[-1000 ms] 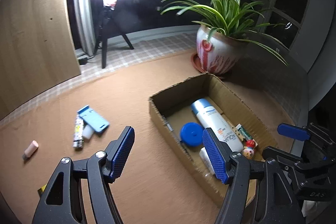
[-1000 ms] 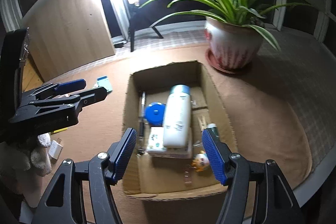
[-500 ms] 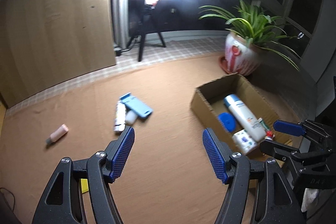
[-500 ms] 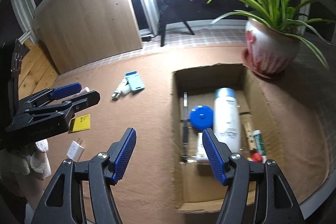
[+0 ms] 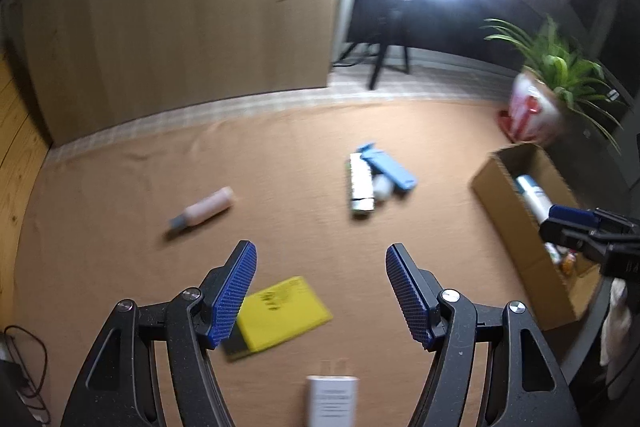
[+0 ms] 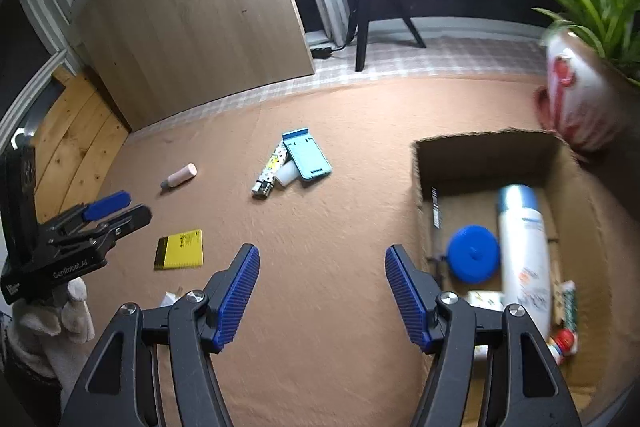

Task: Organize objects
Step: 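Move both tools back toward the pink lotion bottle and blue phone stand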

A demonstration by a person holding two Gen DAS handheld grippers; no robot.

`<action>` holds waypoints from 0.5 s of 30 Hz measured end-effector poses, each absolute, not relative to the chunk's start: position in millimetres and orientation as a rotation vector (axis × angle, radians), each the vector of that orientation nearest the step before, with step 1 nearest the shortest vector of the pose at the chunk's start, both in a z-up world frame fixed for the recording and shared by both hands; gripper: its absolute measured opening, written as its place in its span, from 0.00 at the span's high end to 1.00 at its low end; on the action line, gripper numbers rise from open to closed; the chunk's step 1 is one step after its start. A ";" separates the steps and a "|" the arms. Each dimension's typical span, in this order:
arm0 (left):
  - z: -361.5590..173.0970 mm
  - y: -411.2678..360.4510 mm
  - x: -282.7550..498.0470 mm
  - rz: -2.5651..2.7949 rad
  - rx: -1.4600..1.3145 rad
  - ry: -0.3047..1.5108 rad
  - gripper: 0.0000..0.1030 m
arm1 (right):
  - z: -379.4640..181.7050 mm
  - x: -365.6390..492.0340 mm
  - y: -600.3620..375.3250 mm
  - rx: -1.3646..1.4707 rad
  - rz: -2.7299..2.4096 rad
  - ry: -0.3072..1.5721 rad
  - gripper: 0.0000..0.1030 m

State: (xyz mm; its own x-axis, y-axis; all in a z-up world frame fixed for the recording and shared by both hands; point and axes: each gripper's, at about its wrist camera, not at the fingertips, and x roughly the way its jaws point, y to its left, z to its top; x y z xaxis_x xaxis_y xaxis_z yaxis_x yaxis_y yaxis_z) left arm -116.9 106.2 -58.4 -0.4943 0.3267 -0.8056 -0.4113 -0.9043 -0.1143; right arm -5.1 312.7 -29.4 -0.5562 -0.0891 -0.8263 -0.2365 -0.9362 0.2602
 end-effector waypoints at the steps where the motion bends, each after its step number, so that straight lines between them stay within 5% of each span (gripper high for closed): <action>1: -61.1 100.0 -121.4 2.401 -1.274 0.128 0.31 | -31.7 -11.8 313.1 -1.444 2.644 0.543 0.40; 15: -107.9 46.5 -189.0 2.406 -1.407 0.102 0.31 | -75.5 -109.9 333.9 -1.594 2.561 0.666 0.40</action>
